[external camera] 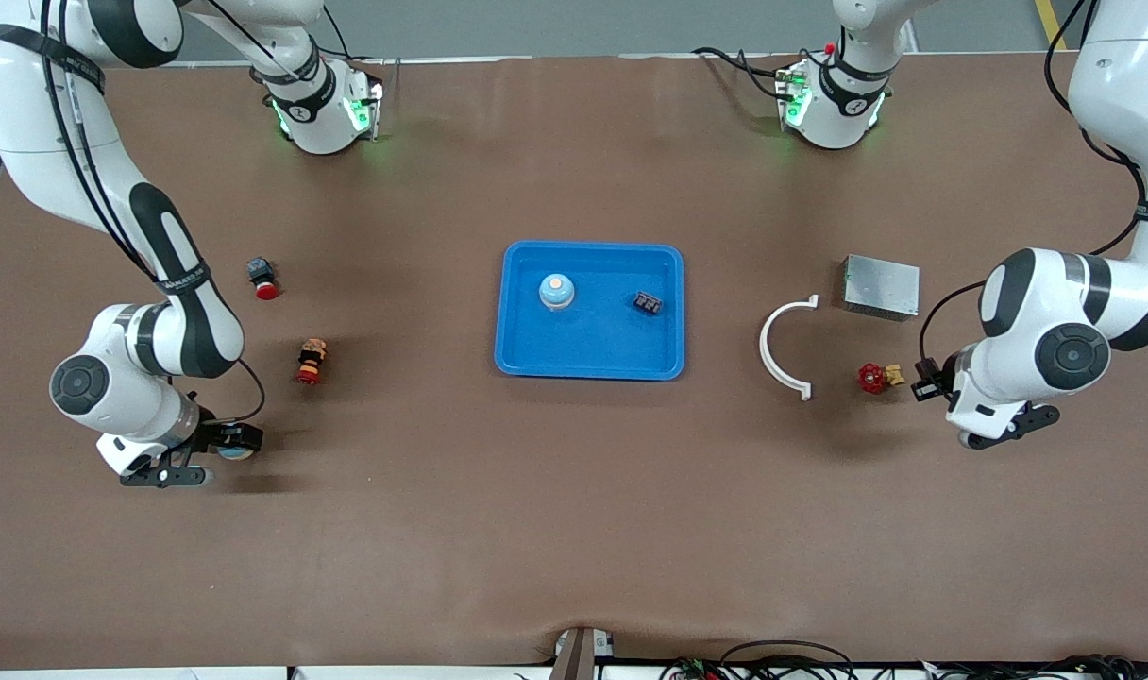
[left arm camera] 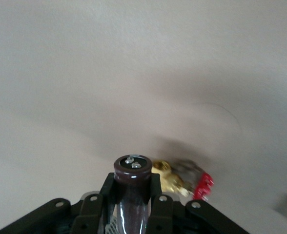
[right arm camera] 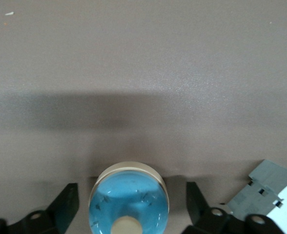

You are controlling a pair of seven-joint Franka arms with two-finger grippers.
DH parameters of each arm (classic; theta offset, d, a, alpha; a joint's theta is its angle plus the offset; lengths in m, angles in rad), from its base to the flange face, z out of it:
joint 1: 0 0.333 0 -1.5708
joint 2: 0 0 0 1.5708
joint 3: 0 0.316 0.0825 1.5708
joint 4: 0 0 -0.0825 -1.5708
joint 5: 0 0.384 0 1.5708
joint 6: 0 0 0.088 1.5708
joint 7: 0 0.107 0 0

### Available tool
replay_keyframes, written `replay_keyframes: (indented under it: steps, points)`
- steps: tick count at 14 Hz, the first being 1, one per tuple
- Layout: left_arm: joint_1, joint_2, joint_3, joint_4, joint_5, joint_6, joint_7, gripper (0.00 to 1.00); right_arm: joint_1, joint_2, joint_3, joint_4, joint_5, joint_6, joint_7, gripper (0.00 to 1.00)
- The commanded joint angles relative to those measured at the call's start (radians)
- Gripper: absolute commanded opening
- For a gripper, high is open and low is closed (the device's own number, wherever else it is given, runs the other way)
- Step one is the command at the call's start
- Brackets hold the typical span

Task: Place electrolytic capacitor and blue bell in tray
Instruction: 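Carry the button and capacitor over the blue tray with both grippers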

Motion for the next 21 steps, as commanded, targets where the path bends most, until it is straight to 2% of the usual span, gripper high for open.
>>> replay_keyframes:
  steps: [1, 2, 4, 6, 8, 13, 16, 21]
  points:
    - [0.003, -0.032, -0.047, 0.002, -0.018, -0.076, -0.071, 0.00, -0.021, -0.002, 0.022, -0.007, 0.021, 0.008, -0.019, 0.31]
    - [0.003, -0.034, -0.077, 0.006, -0.018, -0.105, -0.112, 0.00, -0.021, -0.002, 0.022, -0.007, 0.021, 0.007, -0.013, 0.00]
    - [0.005, -0.043, -0.145, 0.009, -0.032, -0.187, -0.231, 0.00, -0.017, -0.004, 0.022, -0.006, 0.030, 0.002, -0.005, 0.00]
    - [0.005, -0.043, -0.192, 0.014, -0.033, -0.199, -0.336, 0.00, -0.006, -0.017, 0.022, -0.006, 0.065, -0.026, -0.006, 0.00]
    - [0.003, -0.043, -0.234, 0.015, -0.035, -0.199, -0.396, 0.00, 0.003, -0.057, 0.037, 0.002, 0.085, -0.126, 0.019, 0.00]
    - [-0.001, -0.037, -0.327, 0.032, -0.058, -0.237, -0.538, 0.00, 0.054, -0.198, 0.121, -0.001, 0.087, -0.318, 0.312, 0.00]
    - [-0.052, -0.034, -0.338, 0.037, -0.079, -0.235, -0.611, 0.00, 0.141, -0.275, 0.132, -0.004, 0.085, -0.392, 0.518, 0.00]
    - [-0.159, 0.051, -0.337, 0.113, -0.109, -0.216, -0.779, 0.00, 0.326, -0.347, 0.134, -0.006, 0.085, -0.426, 0.896, 0.00]
